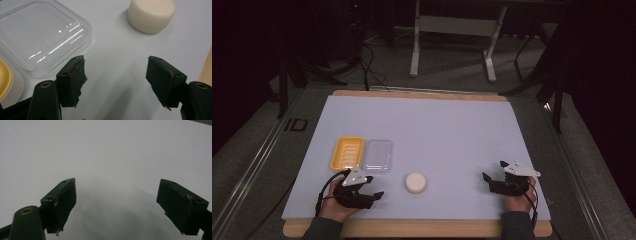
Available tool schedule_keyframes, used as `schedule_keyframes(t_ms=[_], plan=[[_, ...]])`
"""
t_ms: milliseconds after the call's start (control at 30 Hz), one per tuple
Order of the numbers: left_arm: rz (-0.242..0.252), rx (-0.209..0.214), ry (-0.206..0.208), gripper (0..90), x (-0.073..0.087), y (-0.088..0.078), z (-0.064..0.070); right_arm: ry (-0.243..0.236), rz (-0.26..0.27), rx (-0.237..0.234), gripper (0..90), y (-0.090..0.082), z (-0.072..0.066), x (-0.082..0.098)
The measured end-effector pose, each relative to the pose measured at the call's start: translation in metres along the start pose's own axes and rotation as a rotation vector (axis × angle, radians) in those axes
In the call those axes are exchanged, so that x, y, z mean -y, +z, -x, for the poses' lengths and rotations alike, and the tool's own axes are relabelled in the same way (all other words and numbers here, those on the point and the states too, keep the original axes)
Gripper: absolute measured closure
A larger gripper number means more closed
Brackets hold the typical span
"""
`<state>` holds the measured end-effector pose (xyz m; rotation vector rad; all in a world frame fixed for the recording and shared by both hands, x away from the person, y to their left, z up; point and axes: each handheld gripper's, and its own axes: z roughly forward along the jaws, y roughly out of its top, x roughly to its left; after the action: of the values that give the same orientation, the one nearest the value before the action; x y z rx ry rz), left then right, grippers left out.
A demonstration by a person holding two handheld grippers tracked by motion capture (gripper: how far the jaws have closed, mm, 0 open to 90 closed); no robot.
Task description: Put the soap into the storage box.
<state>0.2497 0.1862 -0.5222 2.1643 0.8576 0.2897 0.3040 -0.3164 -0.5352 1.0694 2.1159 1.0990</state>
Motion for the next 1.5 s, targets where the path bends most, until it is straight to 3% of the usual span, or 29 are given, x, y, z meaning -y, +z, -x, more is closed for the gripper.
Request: schedule_keyframes(t_ms=[300, 433, 600, 933, 1500], plan=[[-0.037, -0.005, 0.037, 33.0, -0.009, -0.001, 0.0, -0.02, -0.009, -0.009, 15.7, 0.001, -0.001, 0.0], [-0.096, -0.002, 0.105, 33.9, -0.021, 0.001, 0.001, -0.022, -0.01, -0.012, 15.7, 0.001, -0.002, 0.0], [-0.13, 0.002, 0.16, 34.4, -0.034, 0.004, 0.003, -0.018, -0.004, -0.021, 15.7, 0.0, -0.001, 0.0], [-0.169, 0.045, 0.242, 34.0, -0.055, 0.007, 0.009, -0.018, 0.005, -0.025, 15.7, 0.0, -0.001, 0.0], [-0.266, 0.065, 0.373, 33.0, -0.089, 0.012, 0.014, -0.013, 0.015, -0.042, 15.7, -0.002, 0.0, 0.001]])
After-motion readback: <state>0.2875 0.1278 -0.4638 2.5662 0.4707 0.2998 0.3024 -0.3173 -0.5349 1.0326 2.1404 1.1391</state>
